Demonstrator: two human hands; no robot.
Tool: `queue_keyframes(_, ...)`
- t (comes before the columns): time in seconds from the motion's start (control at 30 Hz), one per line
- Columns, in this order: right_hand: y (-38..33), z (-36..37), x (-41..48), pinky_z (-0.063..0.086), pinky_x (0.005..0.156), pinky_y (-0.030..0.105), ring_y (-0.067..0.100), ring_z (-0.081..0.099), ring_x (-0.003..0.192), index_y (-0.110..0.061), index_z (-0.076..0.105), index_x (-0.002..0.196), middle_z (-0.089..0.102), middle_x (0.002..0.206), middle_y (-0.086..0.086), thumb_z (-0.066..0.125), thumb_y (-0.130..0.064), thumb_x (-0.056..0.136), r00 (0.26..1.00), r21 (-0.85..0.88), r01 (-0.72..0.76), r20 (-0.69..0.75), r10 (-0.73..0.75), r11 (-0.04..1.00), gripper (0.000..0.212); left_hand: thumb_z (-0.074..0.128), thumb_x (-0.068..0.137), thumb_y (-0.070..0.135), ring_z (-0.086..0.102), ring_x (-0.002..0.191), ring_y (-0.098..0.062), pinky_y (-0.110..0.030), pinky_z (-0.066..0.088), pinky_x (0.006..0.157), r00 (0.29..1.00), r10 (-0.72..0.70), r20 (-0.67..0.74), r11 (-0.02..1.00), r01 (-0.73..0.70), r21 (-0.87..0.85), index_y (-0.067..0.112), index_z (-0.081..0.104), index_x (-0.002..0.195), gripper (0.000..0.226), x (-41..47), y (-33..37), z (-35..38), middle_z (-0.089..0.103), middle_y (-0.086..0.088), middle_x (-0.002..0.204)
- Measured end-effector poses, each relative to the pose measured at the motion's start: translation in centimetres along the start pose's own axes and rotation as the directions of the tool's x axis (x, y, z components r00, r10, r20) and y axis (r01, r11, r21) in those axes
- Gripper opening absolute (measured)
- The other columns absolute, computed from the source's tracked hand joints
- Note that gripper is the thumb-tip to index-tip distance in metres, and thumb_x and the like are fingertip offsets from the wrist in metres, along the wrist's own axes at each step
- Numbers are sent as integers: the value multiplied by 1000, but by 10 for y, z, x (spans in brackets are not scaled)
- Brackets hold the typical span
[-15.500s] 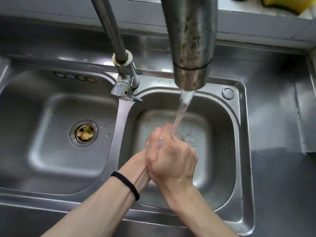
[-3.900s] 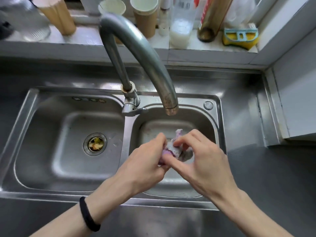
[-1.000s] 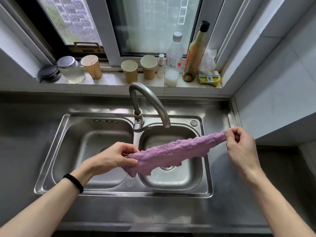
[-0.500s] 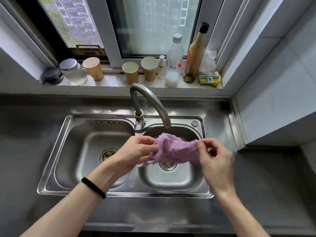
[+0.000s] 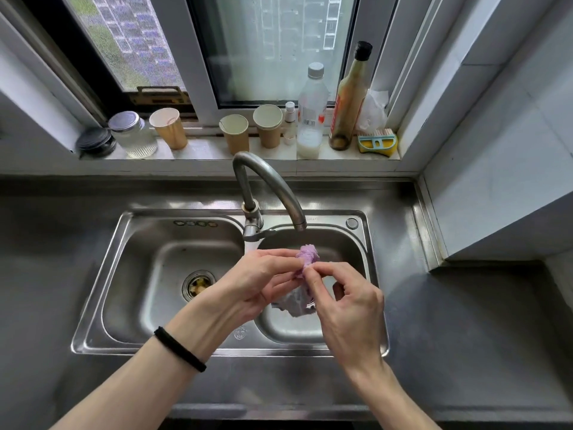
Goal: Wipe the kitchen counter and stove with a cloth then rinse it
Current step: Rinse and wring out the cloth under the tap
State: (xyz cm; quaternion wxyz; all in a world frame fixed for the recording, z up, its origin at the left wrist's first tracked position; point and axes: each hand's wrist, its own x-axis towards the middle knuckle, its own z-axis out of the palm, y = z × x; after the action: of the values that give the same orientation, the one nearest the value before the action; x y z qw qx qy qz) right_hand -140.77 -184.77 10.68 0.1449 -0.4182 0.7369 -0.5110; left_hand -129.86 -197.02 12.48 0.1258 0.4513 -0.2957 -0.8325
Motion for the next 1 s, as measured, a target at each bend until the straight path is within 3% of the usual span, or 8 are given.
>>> queue_keyframes(0.13,0,-2,-3,49,63,13,1,64,67,-19,84,102,75,93,-11,79,-10,91,998,96,-32,61,26,995,15,83,72,2,78,93,-18,-19,61,76,996,50,69,999,-51,11,1,82,106,34,-4,-1,-3,78,-18,112)
queue_keyframes(0.27,-3,-8,-4,65,68,39,16,72,72,-19,81,115,75,107,-10,70,-2,97,970,284,-146,228,81,948,28,82,69,-3,77,101,-18,-18,59,81,991,107,75,990,-113,79,7,84,102,35,-7,4,-9,78,-20,115)
queue_keyframes(0.37,4,-18,-2,52,60,13,1,66,64,-19,82,111,79,94,-10,66,2,97,957,357,-170,281,69,919,30,76,78,-11,76,101,-18,-20,59,84,983,145,111,967,-165,195,12,84,103,35,-10,11,-12,79,-18,113)
queue_keyframes(0.47,32,-26,3,41,55,17,4,49,52,-35,80,100,66,71,-21,71,-6,93,961,170,-222,202,186,960,32,76,79,-12,76,102,-19,-22,59,87,972,173,157,937,-212,279,8,82,108,36,-14,18,-11,79,-18,113)
queue_keyframes(0.6,63,-25,6,49,72,27,13,51,67,-39,73,102,58,102,-18,74,-6,88,955,-107,-137,251,160,985,36,76,72,-3,75,95,-18,-24,61,85,969,191,160,913,-235,335,9,83,102,33,-20,29,-8,79,-17,105)
queue_keyframes(0.73,73,-18,4,49,72,18,10,57,82,-40,73,105,54,113,-26,78,-23,89,938,-162,-7,342,63,987,24,75,71,-5,75,90,-19,-25,63,82,972,194,136,921,-228,316,9,81,99,32,-27,37,-9,77,-16,100)
queue_keyframes(0.83,69,-13,4,53,67,26,7,59,81,-37,74,101,58,111,-23,80,-35,88,927,-179,50,375,21,983,15,76,74,-14,72,89,-21,-26,62,81,973,207,103,923,-229,309,8,77,100,34,-31,41,-12,74,-14,96)
queue_keyframes(1.0,57,-25,18,51,61,33,9,59,62,-27,69,89,64,76,-16,75,-18,92,952,-169,63,306,-9,984,12,75,79,-15,71,86,-21,-23,61,74,956,277,99,870,-293,397,8,76,102,32,-34,46,-30,75,-17,96)
